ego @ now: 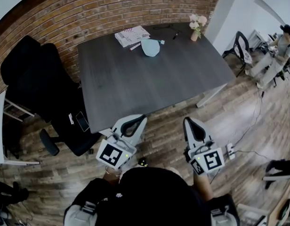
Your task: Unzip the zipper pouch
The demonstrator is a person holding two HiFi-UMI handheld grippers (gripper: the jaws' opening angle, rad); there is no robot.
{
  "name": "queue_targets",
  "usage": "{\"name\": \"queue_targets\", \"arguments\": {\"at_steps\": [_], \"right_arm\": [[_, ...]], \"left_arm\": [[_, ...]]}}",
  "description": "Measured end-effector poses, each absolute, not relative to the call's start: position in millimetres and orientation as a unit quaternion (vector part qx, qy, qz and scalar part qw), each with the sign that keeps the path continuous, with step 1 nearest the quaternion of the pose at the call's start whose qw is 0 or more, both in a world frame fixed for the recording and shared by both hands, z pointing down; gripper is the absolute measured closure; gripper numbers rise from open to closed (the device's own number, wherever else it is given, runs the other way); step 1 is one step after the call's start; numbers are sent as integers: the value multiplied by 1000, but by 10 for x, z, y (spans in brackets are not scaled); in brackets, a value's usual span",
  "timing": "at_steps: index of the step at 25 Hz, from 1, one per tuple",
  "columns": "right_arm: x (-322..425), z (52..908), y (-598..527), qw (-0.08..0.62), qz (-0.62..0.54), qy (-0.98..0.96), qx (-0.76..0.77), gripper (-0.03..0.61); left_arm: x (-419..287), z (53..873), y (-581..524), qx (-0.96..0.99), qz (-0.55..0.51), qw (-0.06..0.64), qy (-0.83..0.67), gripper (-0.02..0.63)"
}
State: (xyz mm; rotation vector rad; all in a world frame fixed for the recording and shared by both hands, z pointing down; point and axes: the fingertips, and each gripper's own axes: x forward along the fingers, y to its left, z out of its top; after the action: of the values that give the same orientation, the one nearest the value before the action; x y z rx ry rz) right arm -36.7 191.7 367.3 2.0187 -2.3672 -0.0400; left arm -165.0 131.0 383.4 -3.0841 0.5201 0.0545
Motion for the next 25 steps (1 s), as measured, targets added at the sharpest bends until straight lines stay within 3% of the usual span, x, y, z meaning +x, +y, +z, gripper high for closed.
{"name": "queue_targets", "arguments": {"at_steps": [12,25], "right_arm": [[-65,3816,1500,18,1,-757,653,578],[754,3835,323,1,8,-795,607,577]], "left_arm": [[-1478,3980,903,-983,8,-8,181,611],[-917,3945,-45,-965,-8,1,262,611]]}}
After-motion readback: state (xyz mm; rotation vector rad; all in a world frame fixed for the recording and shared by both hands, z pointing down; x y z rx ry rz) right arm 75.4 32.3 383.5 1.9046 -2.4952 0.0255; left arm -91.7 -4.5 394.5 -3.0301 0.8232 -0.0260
